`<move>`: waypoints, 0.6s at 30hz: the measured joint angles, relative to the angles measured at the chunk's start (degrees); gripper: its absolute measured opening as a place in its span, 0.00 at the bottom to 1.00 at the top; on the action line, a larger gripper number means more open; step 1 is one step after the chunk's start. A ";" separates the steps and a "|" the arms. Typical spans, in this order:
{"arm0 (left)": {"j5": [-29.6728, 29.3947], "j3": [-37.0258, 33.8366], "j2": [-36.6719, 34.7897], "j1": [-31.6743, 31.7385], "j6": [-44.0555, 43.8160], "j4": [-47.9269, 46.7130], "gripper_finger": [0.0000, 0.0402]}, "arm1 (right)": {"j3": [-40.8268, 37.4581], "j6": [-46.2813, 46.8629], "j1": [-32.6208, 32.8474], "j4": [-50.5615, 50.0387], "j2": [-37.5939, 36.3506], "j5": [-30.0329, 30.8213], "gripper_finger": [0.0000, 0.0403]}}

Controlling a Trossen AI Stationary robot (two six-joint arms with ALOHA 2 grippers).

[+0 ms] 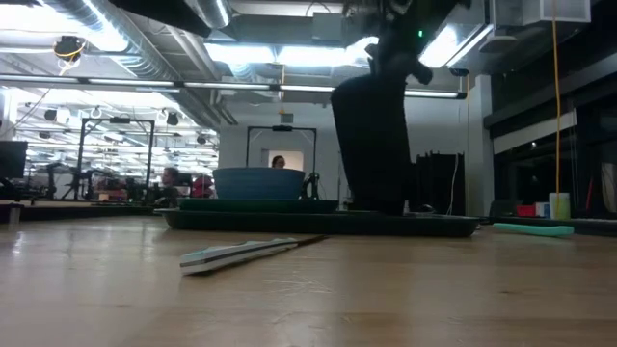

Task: Set up tray
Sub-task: Put the black napkin on the green tray

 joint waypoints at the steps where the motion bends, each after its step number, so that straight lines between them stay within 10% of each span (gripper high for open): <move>1: 0.00 0.00 0.00 0.00 0.00 -0.04 0.01 | -0.19 -2.80 -1.56 0.46 0.28 -0.34 0.02; 18: 0.72 -7.65 -2.97 4.98 -7.47 3.37 0.01 | -1.05 -43.87 -13.04 9.53 6.72 -6.51 0.02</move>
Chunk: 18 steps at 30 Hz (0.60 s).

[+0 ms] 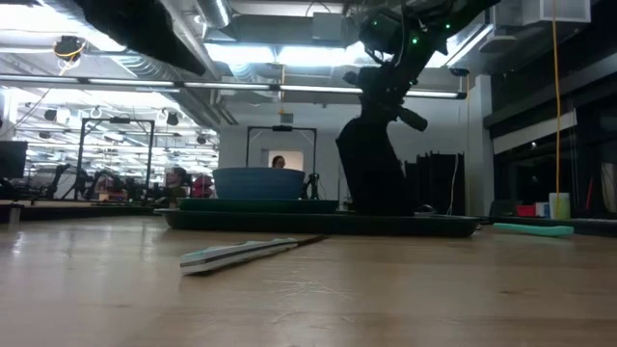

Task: Set up tray
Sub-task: Put the black napkin on the green tray

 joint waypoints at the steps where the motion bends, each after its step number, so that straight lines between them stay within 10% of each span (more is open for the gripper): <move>1: 1.56 -1.33 -0.70 0.85 0.45 2.77 0.01 | 0.00 -0.92 0.00 1.26 0.02 0.92 0.02; 18: 22.91 -15.54 -6.10 15.05 14.05 31.37 0.01 | 0.09 4.02 2.16 -10.88 8.21 -6.05 0.02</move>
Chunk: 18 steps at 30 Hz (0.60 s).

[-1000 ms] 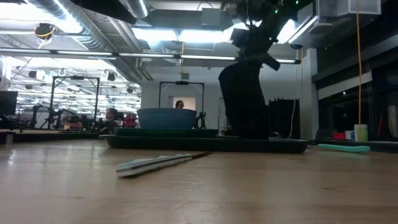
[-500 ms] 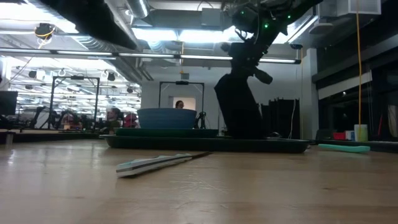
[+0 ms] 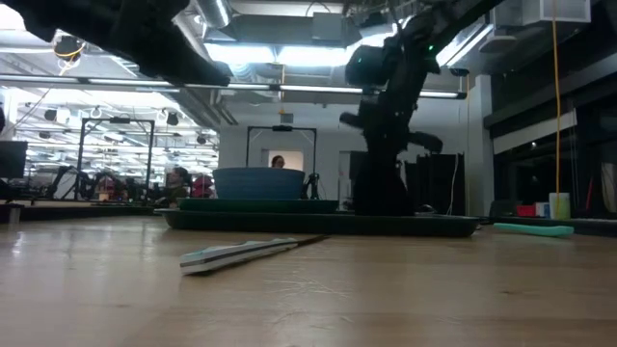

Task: Set up tray
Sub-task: Put the black napkin on the green tray

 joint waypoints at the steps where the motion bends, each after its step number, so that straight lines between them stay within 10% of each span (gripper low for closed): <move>1: 1.02 0.00 0.00 0.51 0.00 0.20 0.00 | 0.00 0.11 0.00 0.02 0.92 0.00 0.02; 18: 6.37 0.00 0.00 3.05 1.01 0.43 0.00 | 0.00 3.61 3.06 -0.11 4.25 -2.54 0.02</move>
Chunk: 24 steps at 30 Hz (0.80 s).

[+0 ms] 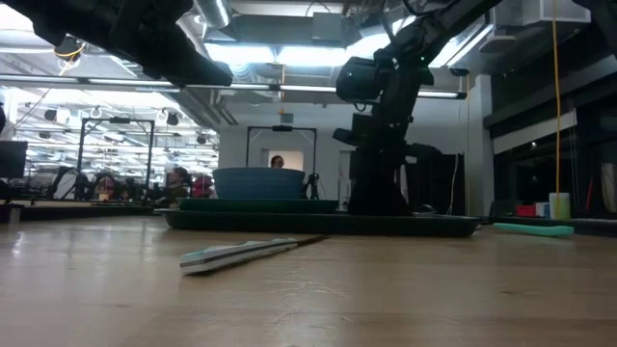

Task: Set up tray
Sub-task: Put the black napkin on the green tray

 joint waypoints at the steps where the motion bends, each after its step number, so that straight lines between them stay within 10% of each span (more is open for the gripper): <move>1: 0.00 0.00 0.00 0.00 0.02 0.00 0.00 | 0.00 -0.01 0.34 -0.25 0.00 0.00 0.02; 24: 0.00 0.00 0.02 -0.02 -1.80 -0.02 0.01 | 0.00 19.01 -0.11 -1.00 0.00 -2.02 0.12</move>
